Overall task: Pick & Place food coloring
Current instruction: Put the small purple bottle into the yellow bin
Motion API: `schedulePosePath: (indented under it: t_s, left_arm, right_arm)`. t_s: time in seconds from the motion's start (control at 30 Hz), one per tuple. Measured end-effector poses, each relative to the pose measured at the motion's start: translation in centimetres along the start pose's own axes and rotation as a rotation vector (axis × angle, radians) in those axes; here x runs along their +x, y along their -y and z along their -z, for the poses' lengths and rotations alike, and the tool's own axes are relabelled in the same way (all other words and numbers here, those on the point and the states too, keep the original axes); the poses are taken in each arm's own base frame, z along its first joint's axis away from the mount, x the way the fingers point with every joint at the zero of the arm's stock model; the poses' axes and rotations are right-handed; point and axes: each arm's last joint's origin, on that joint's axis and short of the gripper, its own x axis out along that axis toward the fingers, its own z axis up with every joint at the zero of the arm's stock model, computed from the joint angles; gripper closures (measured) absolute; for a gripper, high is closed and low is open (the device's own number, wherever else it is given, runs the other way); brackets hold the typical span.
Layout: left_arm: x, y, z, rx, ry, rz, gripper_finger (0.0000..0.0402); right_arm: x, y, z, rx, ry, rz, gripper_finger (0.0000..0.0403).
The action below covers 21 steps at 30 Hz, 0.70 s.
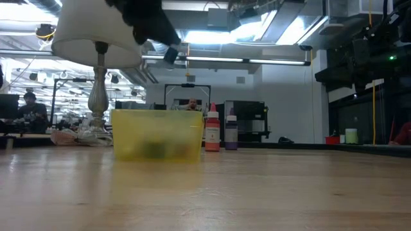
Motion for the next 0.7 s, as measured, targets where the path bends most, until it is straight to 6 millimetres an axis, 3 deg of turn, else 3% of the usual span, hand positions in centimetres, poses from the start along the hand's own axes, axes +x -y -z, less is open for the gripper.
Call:
schedulePosePath:
  t_s: [0.7]
  left_arm:
    - [2.7,-1.3,9.9,-0.090,0.065,0.036,0.0348]
  right_arm:
    - [0.0,0.0,0.0,0.000,0.000,0.000,0.0297]
